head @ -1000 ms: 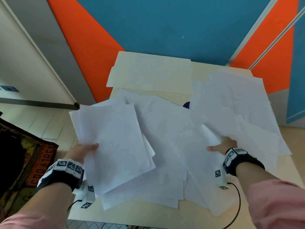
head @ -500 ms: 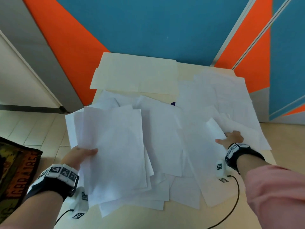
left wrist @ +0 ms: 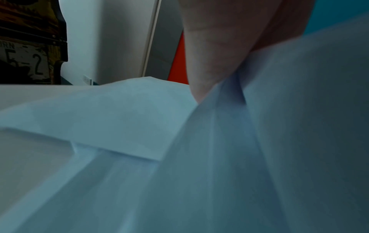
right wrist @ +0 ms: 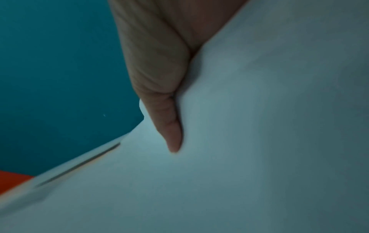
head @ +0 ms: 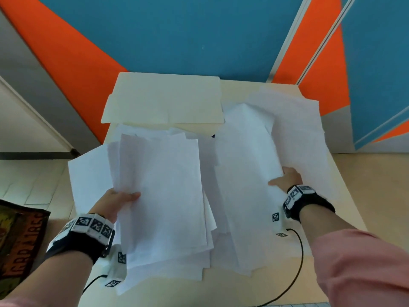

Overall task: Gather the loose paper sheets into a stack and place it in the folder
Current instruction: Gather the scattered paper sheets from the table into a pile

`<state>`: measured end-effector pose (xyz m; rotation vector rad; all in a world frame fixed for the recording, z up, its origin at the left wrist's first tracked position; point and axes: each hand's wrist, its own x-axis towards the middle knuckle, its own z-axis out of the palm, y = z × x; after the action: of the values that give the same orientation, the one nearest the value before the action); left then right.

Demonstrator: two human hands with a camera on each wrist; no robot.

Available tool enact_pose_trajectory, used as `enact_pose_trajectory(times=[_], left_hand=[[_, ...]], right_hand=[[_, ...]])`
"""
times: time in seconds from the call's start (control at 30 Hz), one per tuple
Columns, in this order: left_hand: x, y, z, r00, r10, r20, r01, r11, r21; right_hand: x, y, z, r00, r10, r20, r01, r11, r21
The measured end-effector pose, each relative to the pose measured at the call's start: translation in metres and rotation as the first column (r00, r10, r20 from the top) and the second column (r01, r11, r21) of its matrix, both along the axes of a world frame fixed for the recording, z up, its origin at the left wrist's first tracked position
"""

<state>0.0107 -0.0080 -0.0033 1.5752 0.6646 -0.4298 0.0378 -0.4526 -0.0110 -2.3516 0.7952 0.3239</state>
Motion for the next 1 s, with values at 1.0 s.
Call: enact_pose_trajectory(times=[1.0], left_hand=[[0.006, -0.043, -0.001, 0.997, 0.067, 0.033, -0.070, 0.994, 0.089]], right_hand=[[-0.015, 0.004, 0.099, 0.938, 0.132, 0.321, -0.141, 0.990, 0.005]])
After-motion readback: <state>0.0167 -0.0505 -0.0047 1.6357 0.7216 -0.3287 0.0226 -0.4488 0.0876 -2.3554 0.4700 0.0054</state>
